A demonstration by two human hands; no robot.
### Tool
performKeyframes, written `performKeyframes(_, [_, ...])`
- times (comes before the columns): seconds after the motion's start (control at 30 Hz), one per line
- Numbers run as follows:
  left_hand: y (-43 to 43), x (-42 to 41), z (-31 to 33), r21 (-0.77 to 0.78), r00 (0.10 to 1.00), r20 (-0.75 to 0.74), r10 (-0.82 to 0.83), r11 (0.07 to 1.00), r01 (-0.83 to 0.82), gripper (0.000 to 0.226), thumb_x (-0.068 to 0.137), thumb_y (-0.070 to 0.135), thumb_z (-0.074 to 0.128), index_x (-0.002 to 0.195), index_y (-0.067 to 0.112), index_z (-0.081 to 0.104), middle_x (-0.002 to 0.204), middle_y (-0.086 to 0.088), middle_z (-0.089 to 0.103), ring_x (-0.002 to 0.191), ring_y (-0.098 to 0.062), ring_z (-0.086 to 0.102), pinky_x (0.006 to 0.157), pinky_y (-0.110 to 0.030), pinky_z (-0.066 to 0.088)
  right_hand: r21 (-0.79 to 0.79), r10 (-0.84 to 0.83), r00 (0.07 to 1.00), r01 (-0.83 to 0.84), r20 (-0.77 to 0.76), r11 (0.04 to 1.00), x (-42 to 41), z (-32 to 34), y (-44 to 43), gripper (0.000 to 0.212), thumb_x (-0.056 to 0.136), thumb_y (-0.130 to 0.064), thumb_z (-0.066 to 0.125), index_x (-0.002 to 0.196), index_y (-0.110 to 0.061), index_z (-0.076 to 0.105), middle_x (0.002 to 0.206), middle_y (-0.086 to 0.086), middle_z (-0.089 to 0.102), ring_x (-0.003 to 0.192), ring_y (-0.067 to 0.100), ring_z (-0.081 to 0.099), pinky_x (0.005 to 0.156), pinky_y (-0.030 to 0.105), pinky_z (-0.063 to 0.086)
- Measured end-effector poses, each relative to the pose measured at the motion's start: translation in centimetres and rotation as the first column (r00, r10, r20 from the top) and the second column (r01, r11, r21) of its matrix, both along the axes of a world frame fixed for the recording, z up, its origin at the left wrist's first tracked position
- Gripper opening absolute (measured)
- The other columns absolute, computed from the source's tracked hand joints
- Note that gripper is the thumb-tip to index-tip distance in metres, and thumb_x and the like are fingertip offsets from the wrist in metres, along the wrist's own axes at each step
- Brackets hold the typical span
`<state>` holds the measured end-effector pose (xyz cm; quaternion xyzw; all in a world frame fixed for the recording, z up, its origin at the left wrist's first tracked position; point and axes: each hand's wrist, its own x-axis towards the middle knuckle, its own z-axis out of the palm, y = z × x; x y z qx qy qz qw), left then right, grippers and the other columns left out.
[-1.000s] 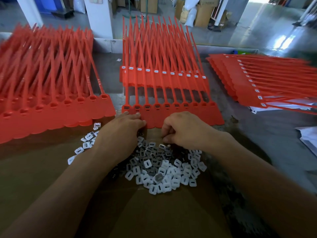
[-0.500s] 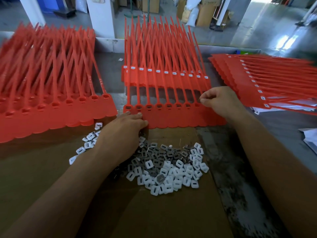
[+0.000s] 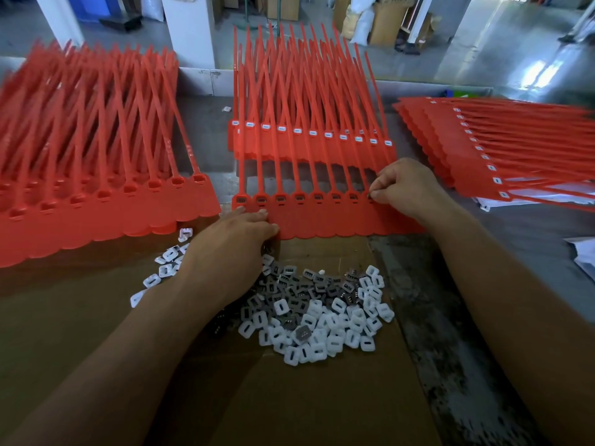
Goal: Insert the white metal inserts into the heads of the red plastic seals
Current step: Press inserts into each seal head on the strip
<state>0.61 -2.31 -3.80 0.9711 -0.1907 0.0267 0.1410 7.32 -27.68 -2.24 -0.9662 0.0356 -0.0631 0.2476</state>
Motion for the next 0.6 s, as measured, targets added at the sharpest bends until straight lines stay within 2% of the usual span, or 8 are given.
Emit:
performKeyframes(0.1, [0.0, 0.0, 0.0, 0.003, 1.000, -0.005, 0.002, 1.000, -0.002, 0.055, 0.088, 0.000, 0.039, 0.136, 0.026, 0.042, 0.149, 0.005, 0.030, 0.139, -0.015, 0.021, 0.112, -0.029, 0.015, 0.032, -0.066, 0.997, 0.064, 0.048, 0.997, -0.2, -0.2, 0.4, 0.008, 0.076, -0.009, 0.072, 0.082, -0.014, 0.072, 0.075, -0.008, 0.058, 0.070, 0.002, 0.050, 0.069, 0.018, 0.035])
performKeyframes(0.2, [0.1, 0.0, 0.1, 0.001, 1.000, 0.001, -0.004, 1.000, 0.004, 0.055, 0.088, -0.001, 0.039, 0.136, 0.026, 0.042, 0.149, 0.005, 0.030, 0.139, -0.014, 0.022, 0.112, -0.028, 0.014, 0.031, -0.070, 0.992, 0.067, 0.106, 0.997, -0.8, 0.2, 0.7, 0.012, 0.079, -0.011, 0.069, 0.091, -0.013, 0.072, 0.085, -0.006, 0.060, 0.083, 0.006, 0.052, 0.076, 0.019, 0.036])
performKeyframes(0.27, [0.0, 0.0, 0.1, -0.002, 1.000, 0.012, -0.012, 1.000, 0.012, 0.055, 0.088, -0.001, 0.040, 0.135, 0.026, 0.043, 0.148, 0.005, 0.031, 0.138, -0.014, 0.024, 0.111, -0.026, 0.015, 0.053, -0.015, 0.991, 0.008, 0.135, 0.999, -2.0, 1.2, 0.7, 0.011, 0.080, -0.014, 0.069, 0.090, -0.015, 0.072, 0.083, -0.009, 0.062, 0.077, 0.002, 0.054, 0.073, 0.014, 0.037])
performKeyframes(0.33, [0.0, -0.1, 0.1, -0.007, 1.000, 0.019, -0.010, 1.000, 0.010, 0.055, 0.087, -0.002, 0.040, 0.135, 0.026, 0.044, 0.148, 0.005, 0.032, 0.137, -0.015, 0.026, 0.111, -0.026, 0.016, 0.085, 0.166, 0.985, -0.169, 0.043, 0.982, -3.9, 2.3, 1.2, 0.005, 0.078, -0.018, 0.071, 0.081, -0.022, 0.070, 0.075, -0.019, 0.061, 0.069, -0.005, 0.057, 0.060, 0.003, 0.037])
performKeyframes(0.4, [0.0, -0.1, 0.1, -0.007, 1.000, 0.021, -0.009, 1.000, 0.009, 0.055, 0.087, -0.002, 0.040, 0.134, 0.025, 0.045, 0.148, 0.005, 0.032, 0.137, -0.015, 0.026, 0.111, -0.027, 0.017, 0.063, 0.363, 0.920, -0.357, -0.148, 0.932, -6.0, 2.8, 2.2, 0.006, 0.076, -0.022, 0.072, 0.078, -0.026, 0.068, 0.069, -0.022, 0.060, 0.067, -0.014, 0.056, 0.058, -0.001, 0.038])
performKeyframes(0.43, [0.0, -0.1, 0.1, -0.004, 1.000, 0.019, -0.011, 1.000, 0.011, 0.055, 0.087, -0.001, 0.040, 0.135, 0.025, 0.044, 0.148, 0.004, 0.032, 0.137, -0.016, 0.026, 0.111, -0.028, 0.018, 0.044, 0.409, 0.884, -0.410, -0.226, 0.911, -6.9, 2.6, 2.6, 0.006, 0.076, -0.023, 0.072, 0.080, -0.026, 0.068, 0.067, -0.023, 0.059, 0.066, -0.018, 0.054, 0.059, -0.002, 0.038])
performKeyframes(0.5, [0.0, -0.1, 0.1, 0.007, 1.000, 0.012, -0.015, 1.000, 0.015, 0.055, 0.087, -0.001, 0.040, 0.135, 0.025, 0.043, 0.148, 0.004, 0.031, 0.137, -0.016, 0.026, 0.111, -0.028, 0.018, -0.009, 0.420, 0.858, -0.442, -0.296, 0.897, -7.8, 2.2, 3.1, 0.009, 0.076, -0.026, 0.074, 0.084, -0.025, 0.070, 0.067, -0.022, 0.058, 0.064, -0.018, 0.053, 0.060, -0.001, 0.038])
performKeyframes(0.6, [0.0, -0.2, 0.2, 0.023, 1.000, 0.009, -0.015, 1.000, 0.015, 0.056, 0.087, 0.000, 0.039, 0.137, 0.026, 0.041, 0.149, 0.005, 0.029, 0.138, -0.014, 0.023, 0.112, -0.027, 0.016, -0.077, 0.392, 0.869, -0.432, -0.302, 0.899, -8.2, 1.9, 3.5, 0.009, 0.076, -0.028, 0.074, 0.083, -0.025, 0.069, 0.068, -0.021, 0.057, 0.062, -0.011, 0.052, 0.056, 0.003, 0.039])
